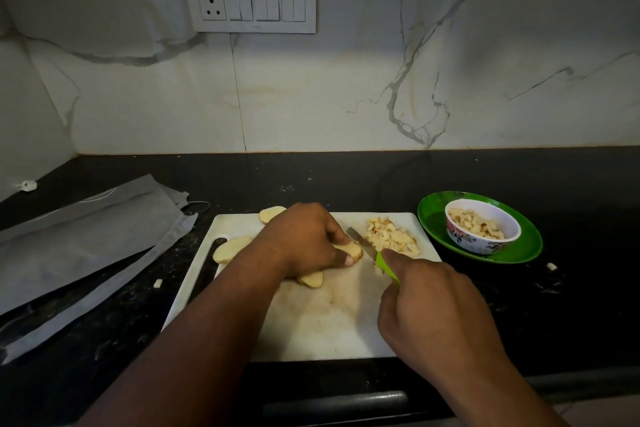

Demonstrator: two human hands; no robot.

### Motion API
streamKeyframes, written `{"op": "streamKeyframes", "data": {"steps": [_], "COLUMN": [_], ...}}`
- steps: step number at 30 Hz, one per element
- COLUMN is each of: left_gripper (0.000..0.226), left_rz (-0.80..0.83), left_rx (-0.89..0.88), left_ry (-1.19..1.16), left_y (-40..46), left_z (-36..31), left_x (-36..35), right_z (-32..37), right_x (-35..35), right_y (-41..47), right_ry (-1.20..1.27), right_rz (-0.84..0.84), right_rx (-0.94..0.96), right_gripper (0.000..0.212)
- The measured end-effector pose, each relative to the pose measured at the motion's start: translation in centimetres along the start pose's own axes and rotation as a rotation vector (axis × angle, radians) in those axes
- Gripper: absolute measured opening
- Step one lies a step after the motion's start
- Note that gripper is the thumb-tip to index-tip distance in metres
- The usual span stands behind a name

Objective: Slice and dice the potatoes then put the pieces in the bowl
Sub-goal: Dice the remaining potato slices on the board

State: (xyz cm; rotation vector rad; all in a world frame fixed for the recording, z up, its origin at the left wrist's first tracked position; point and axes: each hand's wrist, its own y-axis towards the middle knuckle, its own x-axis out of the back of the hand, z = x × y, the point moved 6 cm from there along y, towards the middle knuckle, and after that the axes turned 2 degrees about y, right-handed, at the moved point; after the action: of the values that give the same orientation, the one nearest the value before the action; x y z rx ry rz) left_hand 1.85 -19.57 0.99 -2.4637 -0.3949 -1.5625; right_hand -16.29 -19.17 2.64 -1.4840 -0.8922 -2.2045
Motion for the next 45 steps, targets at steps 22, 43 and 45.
{"op": "streamKeyframes", "data": {"steps": [22,43,45], "left_gripper": [0.034,0.029,0.027], "left_rz": [-0.014,-0.018,-0.021], "left_rx": [0.107,0.115,0.115], "left_ry": [-0.099,-0.119,-0.119], "left_y": [0.2,0.4,0.4], "left_z": [0.7,1.0,1.1], "left_x": [-0.1,-0.3,-0.2], "right_z": [0.8,0.3,0.2], "right_x": [3.6,1.9,2.6], "right_y": [-3.4,-3.7,-4.3], "right_ry": [-0.084,-0.033,-0.037], "right_rz": [0.08,0.122,0.149], "right_rx": [0.041,0.028,0.015], "right_gripper": [0.056,0.062,0.062]}}
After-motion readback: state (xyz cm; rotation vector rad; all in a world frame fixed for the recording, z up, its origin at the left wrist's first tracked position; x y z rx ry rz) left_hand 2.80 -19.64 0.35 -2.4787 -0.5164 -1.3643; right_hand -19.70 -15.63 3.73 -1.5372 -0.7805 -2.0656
